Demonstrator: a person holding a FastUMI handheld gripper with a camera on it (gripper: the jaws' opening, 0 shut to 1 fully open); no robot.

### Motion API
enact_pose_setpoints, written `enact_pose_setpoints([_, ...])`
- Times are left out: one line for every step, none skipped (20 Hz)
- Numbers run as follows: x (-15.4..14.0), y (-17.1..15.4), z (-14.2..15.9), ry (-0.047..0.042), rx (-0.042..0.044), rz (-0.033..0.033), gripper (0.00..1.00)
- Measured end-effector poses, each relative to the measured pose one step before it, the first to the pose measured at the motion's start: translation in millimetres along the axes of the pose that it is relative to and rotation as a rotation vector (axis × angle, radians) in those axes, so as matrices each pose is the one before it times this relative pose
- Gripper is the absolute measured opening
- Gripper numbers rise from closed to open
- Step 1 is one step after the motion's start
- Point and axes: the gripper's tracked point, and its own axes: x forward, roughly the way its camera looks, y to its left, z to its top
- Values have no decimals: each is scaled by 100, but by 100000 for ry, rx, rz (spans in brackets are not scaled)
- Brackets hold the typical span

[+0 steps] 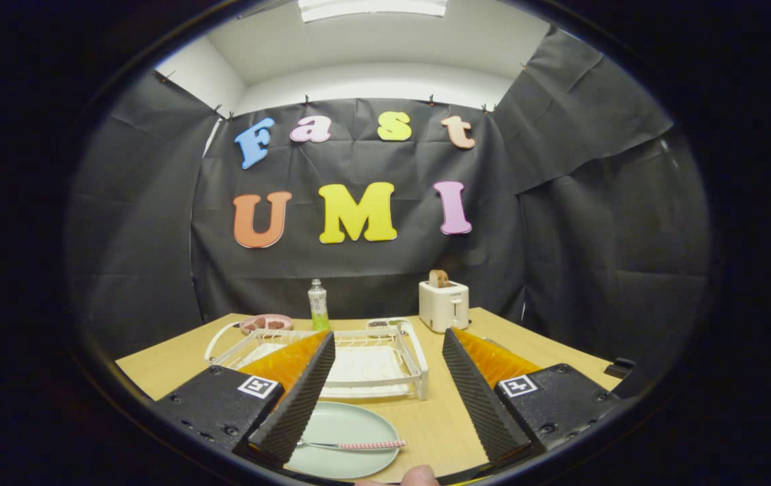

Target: Take the plate from the dish rack, then take the spoon from the basket and place it into the plate.

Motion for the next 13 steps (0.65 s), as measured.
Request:
enact_pose_setpoints([30, 21, 20, -20, -110, -142, 100])
enact_pose_setpoints([65, 18, -98, 44, -63, -26, 100])
enact_pose_setpoints([-65, -55, -32, 106, -115, -59, 100])
enact_pose_setpoints([71, 4, -1, -81, 100, -92, 100])
enact_pose_setpoints([-27, 25, 0, -123, 13, 8, 100])
enact_pose_setpoints([27, 16, 12, -180, -156, -47, 100])
enact_pose_setpoints([-94, 20, 69, -190, -125, -32, 100])
enact_pose_setpoints([70, 56, -21, -66, -119, -14, 100])
enact_pose_setpoints([-119, -35, 20, -150, -58, -86, 100])
enact_pose_setpoints([22, 7, 69, -161, -103, -34, 100])
enact_pose_setpoints([23, -59, 56, -259, -186, -163, 100])
enact_pose_setpoints([49, 2, 18, -114, -276, -61, 100])
enact_pose_setpoints([-63, 43, 7, 27, -45, -53, 100])
